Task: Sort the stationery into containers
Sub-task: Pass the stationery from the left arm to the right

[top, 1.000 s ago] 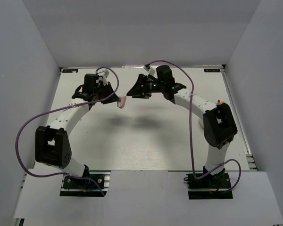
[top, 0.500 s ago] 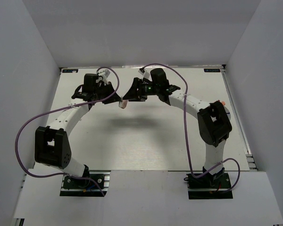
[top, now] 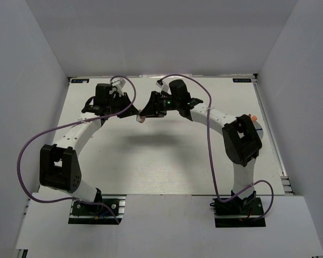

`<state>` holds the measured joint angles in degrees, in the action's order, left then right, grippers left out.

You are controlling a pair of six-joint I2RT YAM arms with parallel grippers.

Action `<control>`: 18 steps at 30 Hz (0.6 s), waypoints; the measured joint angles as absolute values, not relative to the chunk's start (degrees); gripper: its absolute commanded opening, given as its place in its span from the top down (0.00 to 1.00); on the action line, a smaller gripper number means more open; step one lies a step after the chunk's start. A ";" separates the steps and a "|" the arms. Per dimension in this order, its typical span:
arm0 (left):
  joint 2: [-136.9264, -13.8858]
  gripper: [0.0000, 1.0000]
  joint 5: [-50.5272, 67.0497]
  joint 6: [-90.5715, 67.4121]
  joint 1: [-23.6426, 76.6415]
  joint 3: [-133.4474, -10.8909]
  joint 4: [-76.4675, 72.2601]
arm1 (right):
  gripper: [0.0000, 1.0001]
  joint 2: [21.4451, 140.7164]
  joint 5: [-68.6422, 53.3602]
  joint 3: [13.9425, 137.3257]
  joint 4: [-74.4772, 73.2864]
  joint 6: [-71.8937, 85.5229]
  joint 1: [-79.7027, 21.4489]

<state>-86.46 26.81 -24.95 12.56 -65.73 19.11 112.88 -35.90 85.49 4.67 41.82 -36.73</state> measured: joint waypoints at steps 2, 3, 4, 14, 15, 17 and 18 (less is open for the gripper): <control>-86.46 1.00 26.85 -24.97 12.56 -65.73 19.00 | 0.59 112.88 -35.92 85.52 4.71 41.71 -36.84; -86.46 1.00 26.85 -24.97 12.56 -65.73 19.00 | 0.64 112.88 -35.94 85.52 4.69 41.60 -36.86; -86.46 1.00 26.85 -24.95 12.56 -65.73 18.98 | 0.73 112.86 -35.83 85.54 4.62 41.60 -36.88; -86.41 0.02 25.80 -24.84 11.94 -65.71 18.83 | 1.00 112.77 -34.59 85.78 2.98 40.03 -36.51; -86.39 0.02 26.06 -25.41 11.84 -65.71 18.94 | 1.00 112.75 -34.44 85.78 2.37 38.89 -36.16; -86.37 0.02 25.93 -25.61 11.75 -65.71 19.57 | 1.00 112.14 -34.09 85.78 0.05 36.27 -35.38; -86.37 0.02 25.89 -25.52 11.68 -65.71 19.88 | 1.00 111.42 -34.04 85.78 -1.78 34.15 -34.94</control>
<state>-86.37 25.89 -25.52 11.68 -65.71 19.88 111.42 -34.04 85.78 -1.78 34.15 -34.94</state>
